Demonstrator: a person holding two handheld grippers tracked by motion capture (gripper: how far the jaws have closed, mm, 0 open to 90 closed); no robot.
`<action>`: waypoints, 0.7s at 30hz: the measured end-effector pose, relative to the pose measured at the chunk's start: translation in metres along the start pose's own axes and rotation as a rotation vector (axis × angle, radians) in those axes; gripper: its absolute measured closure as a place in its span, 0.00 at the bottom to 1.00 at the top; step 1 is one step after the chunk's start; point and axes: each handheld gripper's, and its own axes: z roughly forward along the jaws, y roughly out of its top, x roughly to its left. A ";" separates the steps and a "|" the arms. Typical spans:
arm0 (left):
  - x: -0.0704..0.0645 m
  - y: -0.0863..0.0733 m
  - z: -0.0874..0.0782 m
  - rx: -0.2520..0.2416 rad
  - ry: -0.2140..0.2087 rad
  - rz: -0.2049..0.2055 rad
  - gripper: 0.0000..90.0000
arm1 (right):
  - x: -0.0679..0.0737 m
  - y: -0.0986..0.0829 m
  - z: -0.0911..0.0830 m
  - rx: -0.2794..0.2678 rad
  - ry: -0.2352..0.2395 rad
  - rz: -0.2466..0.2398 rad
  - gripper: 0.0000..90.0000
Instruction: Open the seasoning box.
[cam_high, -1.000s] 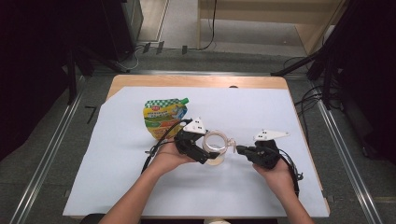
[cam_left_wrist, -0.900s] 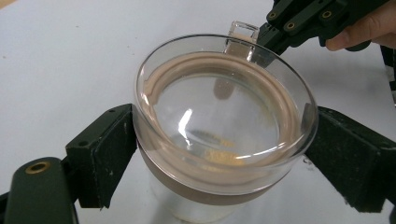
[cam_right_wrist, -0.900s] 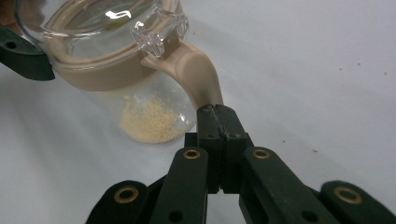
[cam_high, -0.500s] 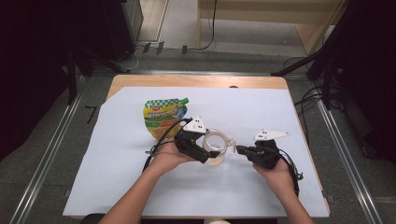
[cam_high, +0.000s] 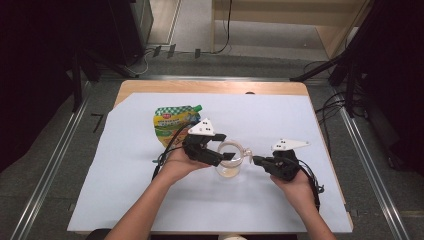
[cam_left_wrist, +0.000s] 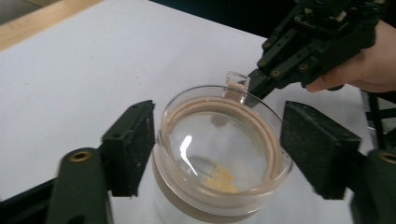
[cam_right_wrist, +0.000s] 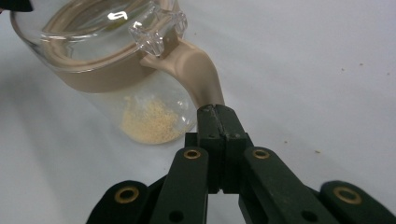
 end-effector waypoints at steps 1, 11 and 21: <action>-0.001 -0.001 0.002 0.010 -0.007 0.002 0.22 | 0.000 0.000 0.000 0.002 0.001 0.002 1.00; -0.007 -0.012 0.024 0.090 0.054 0.094 0.12 | 0.000 -0.001 0.000 0.003 0.000 0.001 1.00; -0.005 -0.014 0.027 0.081 0.051 0.092 0.12 | 0.000 -0.001 0.000 0.003 -0.002 0.002 1.00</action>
